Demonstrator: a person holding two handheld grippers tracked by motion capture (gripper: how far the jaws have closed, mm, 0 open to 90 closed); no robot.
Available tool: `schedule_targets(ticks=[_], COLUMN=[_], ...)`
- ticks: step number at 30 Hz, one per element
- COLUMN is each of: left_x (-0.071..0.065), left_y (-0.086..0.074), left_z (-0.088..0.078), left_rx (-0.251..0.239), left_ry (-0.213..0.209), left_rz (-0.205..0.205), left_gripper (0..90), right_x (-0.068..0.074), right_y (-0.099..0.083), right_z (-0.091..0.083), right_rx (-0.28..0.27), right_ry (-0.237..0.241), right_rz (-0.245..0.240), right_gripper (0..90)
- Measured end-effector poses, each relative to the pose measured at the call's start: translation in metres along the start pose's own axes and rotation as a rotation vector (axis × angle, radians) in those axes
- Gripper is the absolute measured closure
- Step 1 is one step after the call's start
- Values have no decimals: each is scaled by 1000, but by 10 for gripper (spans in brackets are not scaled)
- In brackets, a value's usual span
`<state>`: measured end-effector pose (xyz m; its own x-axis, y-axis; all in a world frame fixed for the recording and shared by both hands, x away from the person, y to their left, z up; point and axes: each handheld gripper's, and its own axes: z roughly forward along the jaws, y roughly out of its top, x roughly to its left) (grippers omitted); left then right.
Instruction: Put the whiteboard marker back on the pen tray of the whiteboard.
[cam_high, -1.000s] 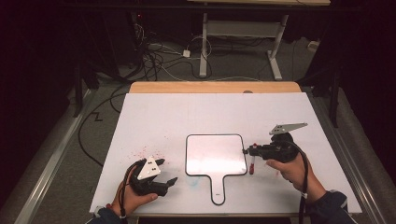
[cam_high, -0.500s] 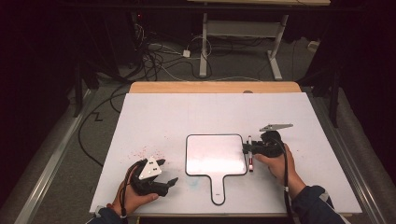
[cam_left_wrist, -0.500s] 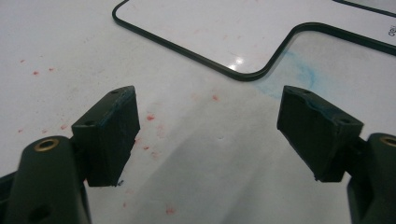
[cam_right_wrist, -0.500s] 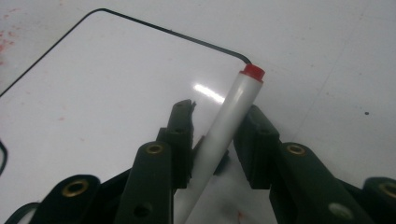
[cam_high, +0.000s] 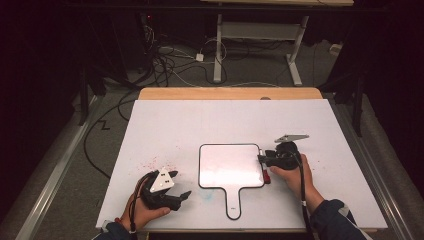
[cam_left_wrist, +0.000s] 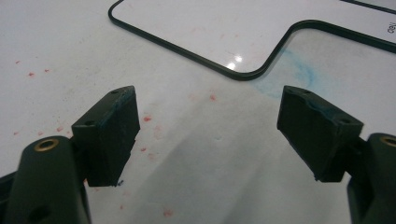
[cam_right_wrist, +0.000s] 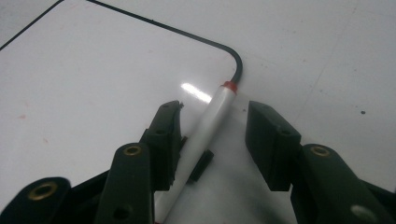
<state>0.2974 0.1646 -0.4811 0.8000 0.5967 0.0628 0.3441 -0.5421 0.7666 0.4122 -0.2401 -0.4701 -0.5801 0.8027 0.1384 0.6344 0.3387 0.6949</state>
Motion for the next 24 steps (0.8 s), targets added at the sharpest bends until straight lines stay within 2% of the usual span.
schedule_targets(ticks=[5, 7, 9, 12, 15, 19, 22, 24], left_x=[0, 0, -1, -2, -2, -2, -3, -3], left_y=[0, 0, 0, 0, 0, 0, 1, 1], left_z=[-1, -2, -2, -2, -2, -5, -5, -4], left_rx=[-4, -5, -2, -3, 2, -2, 5, 13], left_ry=[5, 9, 11, 16, 23, 41, 62, 75], left_rz=[2, -1, 3, 10, 16, 19, 28, 33], left_gripper=[202, 202, 202, 197, 196, 189, 189, 188], right_x=[-1, 0, 3, 12, 18, 21, 21, 19], right_y=[2, 2, 2, -3, -14, -33, -46, -56], right_z=[-2, -9, -21, -45, -68, -89, -99, -105], right_rx=[-28, -53, -109, -203, -272, -323, -326, -330], right_ry=[0, -11, -4, -52, -77, -85, -126, -121], right_rz=[-12, -47, -105, -254, -343, -390, -387, -375], right_gripper=[481, 461, 431, 386, 350, 325, 310, 304])
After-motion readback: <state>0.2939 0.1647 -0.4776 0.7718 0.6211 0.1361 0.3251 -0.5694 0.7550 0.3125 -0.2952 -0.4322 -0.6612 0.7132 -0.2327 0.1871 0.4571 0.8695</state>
